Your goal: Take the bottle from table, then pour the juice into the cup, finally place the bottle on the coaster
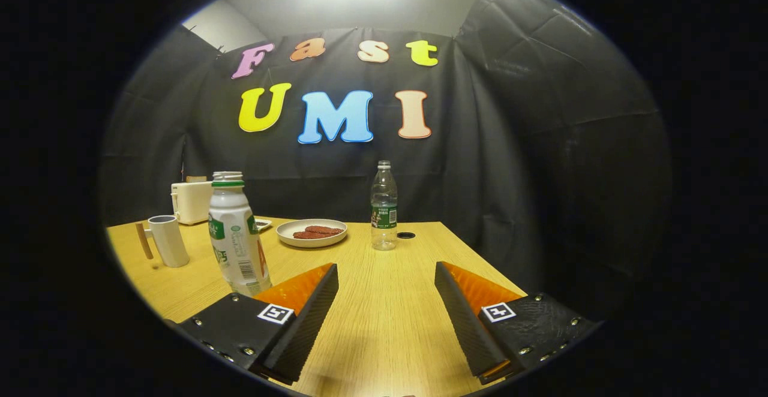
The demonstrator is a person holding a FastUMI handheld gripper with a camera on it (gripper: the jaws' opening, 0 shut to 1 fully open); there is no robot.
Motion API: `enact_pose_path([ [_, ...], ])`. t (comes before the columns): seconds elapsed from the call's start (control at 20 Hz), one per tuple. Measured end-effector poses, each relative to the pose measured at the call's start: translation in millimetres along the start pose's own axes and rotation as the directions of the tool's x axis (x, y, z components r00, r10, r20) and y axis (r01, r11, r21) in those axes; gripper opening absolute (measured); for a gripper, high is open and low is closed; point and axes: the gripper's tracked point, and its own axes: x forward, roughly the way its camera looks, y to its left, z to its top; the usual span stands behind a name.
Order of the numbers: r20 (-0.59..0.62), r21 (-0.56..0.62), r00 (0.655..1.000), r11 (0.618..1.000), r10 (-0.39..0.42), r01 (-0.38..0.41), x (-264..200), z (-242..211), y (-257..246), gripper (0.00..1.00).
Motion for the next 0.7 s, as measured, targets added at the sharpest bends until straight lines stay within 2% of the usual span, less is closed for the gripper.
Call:
enact_pose_path([
  [0.5, -0.001, -0.003, 1.000, 1.000, -0.009, 0.009, -4.0, 5.6, -0.2, 0.98],
  [0.7, 0.062, -0.028, 0.998, 0.999, -0.014, 0.016, -10.6, 29.6, -2.0, 0.98],
])
